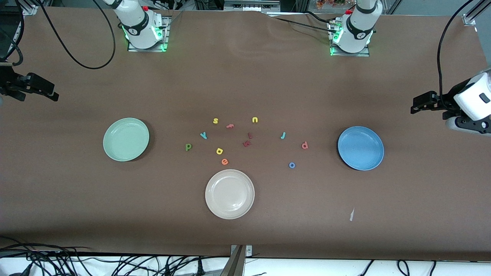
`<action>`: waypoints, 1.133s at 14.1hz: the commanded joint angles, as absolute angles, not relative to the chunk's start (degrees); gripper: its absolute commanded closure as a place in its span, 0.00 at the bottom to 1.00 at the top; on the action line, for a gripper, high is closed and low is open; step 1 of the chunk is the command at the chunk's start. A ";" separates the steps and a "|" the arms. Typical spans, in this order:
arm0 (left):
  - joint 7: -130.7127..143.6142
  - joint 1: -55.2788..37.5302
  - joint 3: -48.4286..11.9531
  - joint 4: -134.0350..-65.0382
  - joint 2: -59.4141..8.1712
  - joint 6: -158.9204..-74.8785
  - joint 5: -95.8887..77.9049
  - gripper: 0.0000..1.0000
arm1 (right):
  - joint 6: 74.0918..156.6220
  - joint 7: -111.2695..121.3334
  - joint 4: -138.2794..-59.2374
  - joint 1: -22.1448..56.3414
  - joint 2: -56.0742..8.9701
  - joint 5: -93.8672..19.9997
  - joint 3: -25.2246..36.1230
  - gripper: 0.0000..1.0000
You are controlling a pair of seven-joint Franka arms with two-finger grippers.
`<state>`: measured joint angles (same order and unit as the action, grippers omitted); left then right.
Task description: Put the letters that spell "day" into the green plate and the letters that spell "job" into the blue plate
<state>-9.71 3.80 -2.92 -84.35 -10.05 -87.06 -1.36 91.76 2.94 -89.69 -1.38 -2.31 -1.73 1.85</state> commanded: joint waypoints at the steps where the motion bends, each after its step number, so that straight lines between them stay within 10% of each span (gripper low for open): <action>1: -10.55 4.04 -2.73 -84.46 -9.84 -86.57 -1.85 0.00 | 91.23 2.99 -89.38 -1.49 -2.20 -1.32 1.76 0.00; 16: -10.55 4.04 -2.72 -84.46 -10.02 -86.66 -1.85 0.00 | 90.53 2.90 -89.38 -1.49 -2.11 -1.32 1.76 0.00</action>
